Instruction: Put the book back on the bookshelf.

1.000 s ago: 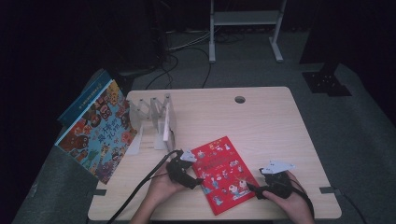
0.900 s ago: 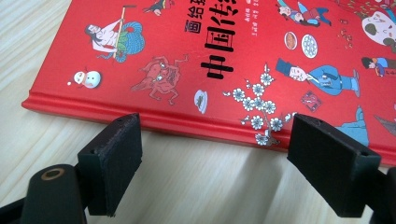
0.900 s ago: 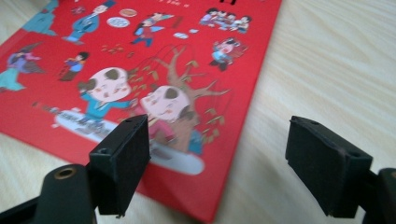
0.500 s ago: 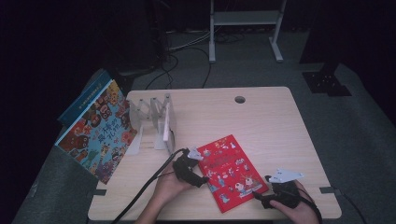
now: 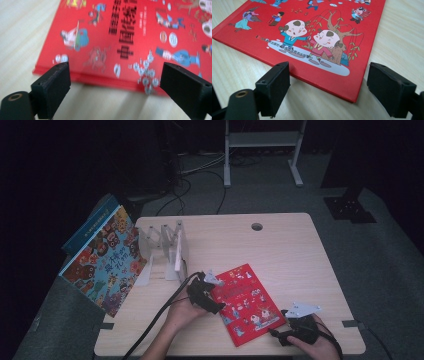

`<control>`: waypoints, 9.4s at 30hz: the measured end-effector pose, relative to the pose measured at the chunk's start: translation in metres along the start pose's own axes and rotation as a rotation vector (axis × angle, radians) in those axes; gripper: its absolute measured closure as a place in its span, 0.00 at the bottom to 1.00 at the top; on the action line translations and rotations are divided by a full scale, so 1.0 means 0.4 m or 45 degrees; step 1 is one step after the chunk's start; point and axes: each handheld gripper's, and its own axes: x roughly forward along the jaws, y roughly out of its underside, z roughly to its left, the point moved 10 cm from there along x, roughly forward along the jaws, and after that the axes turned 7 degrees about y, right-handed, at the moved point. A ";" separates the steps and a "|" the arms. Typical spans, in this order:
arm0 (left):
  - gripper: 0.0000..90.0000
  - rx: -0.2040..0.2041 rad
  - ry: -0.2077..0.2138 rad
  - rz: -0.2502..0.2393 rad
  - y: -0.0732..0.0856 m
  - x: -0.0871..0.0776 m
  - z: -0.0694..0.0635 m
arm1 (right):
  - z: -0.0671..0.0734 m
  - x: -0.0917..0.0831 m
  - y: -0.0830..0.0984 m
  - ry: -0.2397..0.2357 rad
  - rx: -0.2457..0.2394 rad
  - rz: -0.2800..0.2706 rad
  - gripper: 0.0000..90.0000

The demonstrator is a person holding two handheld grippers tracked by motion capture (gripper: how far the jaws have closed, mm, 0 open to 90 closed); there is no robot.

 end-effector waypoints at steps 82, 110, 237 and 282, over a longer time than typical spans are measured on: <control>0.00 -0.161 -0.001 -0.165 -0.046 0.089 0.071 | -0.034 0.018 0.004 0.093 0.006 -0.008 0.02; 0.00 -0.187 0.050 -0.143 -0.044 0.081 0.067 | 0.026 0.018 0.006 0.096 0.024 -0.029 0.00; 0.88 0.311 0.293 0.007 -0.288 -0.378 -0.121 | -0.138 0.068 -0.075 0.179 0.082 0.006 0.16; 0.88 0.062 0.106 0.000 -0.119 -0.671 -0.018 | -0.209 0.091 -0.058 0.232 0.159 0.007 0.03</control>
